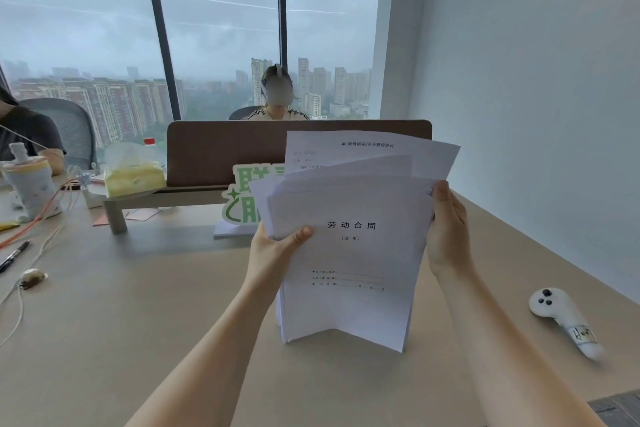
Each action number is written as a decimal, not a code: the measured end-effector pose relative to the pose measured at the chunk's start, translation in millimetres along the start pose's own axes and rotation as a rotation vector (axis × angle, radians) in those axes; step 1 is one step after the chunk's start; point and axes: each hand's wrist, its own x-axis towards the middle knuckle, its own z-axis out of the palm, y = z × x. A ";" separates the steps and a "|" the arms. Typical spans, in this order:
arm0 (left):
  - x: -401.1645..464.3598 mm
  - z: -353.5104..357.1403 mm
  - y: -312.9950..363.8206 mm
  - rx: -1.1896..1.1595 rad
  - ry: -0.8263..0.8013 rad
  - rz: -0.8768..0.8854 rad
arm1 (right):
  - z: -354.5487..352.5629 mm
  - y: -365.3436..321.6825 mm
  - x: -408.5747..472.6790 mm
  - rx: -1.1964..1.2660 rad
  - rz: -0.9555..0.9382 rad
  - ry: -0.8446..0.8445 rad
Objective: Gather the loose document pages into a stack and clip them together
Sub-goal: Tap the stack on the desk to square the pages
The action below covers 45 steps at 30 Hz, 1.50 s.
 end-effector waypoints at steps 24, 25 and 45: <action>6.1 10.7 14.6 0.198 -0.031 -0.050 | 15.3 -5.8 -12.6 -0.216 0.058 0.039; 8.2 9.0 14.8 0.224 -0.046 -0.049 | 17.5 -10.4 -9.5 -0.218 0.032 0.039; -10.7 -6.4 -4.8 0.188 0.090 -0.057 | 17.2 37.4 -44.3 -0.187 0.228 -0.044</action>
